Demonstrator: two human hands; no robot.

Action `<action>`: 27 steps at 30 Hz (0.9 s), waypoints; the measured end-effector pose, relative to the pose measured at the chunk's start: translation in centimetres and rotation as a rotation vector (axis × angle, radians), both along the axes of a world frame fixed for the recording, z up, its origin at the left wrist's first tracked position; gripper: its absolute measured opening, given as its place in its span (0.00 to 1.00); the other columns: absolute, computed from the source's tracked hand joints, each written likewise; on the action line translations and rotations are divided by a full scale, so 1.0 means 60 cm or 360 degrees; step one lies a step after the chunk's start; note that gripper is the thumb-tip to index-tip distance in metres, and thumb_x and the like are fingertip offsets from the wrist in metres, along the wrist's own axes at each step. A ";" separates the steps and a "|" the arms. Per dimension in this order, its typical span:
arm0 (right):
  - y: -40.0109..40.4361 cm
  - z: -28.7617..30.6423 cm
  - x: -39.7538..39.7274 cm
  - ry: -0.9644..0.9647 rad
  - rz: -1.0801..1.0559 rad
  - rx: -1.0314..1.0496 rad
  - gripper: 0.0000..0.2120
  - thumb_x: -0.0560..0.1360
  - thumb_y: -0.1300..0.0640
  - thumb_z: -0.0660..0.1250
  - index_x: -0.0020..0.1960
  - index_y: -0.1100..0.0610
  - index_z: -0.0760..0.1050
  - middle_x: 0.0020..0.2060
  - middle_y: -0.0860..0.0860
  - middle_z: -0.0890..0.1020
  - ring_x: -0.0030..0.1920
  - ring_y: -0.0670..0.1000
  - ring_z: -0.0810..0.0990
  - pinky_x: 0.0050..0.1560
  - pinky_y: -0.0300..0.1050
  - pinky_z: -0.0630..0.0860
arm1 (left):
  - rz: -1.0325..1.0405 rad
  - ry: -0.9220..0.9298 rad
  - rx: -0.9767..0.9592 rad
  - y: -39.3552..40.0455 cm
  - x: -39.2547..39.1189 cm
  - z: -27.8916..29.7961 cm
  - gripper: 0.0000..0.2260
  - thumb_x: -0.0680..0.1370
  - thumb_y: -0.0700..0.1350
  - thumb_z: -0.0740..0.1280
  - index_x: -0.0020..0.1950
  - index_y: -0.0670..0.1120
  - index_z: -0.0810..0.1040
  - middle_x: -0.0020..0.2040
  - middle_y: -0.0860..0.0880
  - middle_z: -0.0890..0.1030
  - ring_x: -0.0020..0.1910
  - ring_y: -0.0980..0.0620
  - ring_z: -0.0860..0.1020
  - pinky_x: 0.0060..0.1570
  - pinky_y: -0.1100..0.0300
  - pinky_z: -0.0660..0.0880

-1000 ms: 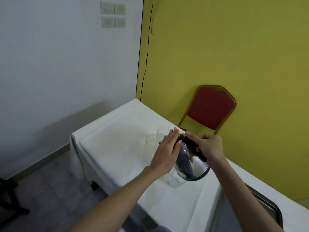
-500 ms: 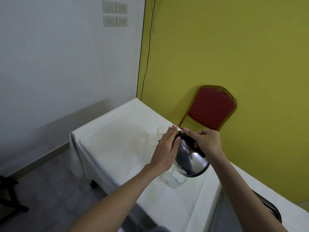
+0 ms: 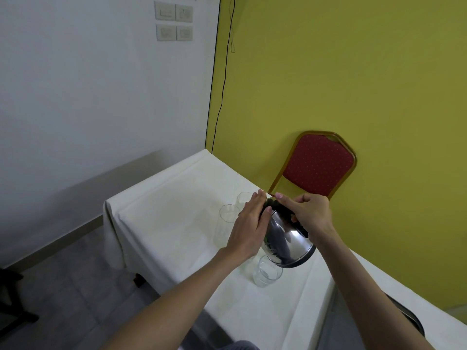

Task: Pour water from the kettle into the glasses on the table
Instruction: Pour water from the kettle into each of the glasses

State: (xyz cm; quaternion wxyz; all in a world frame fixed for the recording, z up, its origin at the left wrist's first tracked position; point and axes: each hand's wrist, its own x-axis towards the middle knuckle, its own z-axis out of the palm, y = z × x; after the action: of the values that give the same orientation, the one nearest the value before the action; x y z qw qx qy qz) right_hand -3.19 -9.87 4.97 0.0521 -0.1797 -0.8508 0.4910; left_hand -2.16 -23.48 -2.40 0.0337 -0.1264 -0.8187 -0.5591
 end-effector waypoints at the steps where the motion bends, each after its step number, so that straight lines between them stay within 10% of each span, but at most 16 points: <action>1: -0.001 0.001 0.000 -0.0003 0.0004 0.0008 0.22 0.62 0.41 0.81 0.36 0.60 0.82 0.28 0.57 0.83 0.31 0.57 0.83 0.42 0.65 0.84 | 0.0002 -0.0005 -0.0007 0.000 0.000 0.000 0.22 0.83 0.52 0.52 0.77 0.50 0.57 0.78 0.52 0.58 0.78 0.55 0.52 0.75 0.53 0.56; 27: 0.005 0.005 -0.016 0.0015 0.0056 0.0087 0.21 0.64 0.42 0.80 0.37 0.61 0.81 0.26 0.54 0.81 0.25 0.49 0.78 0.31 0.44 0.78 | 0.0086 0.0055 -0.0190 0.019 0.003 -0.002 0.24 0.84 0.52 0.51 0.78 0.49 0.51 0.79 0.51 0.54 0.70 0.66 0.43 0.75 0.56 0.47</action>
State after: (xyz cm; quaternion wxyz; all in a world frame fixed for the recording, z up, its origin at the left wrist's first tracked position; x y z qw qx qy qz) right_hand -4.17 -9.57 5.27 0.0525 -0.1610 -0.8667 0.4691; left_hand -1.97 -22.36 -2.51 0.0553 -0.1157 -0.8530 -0.5059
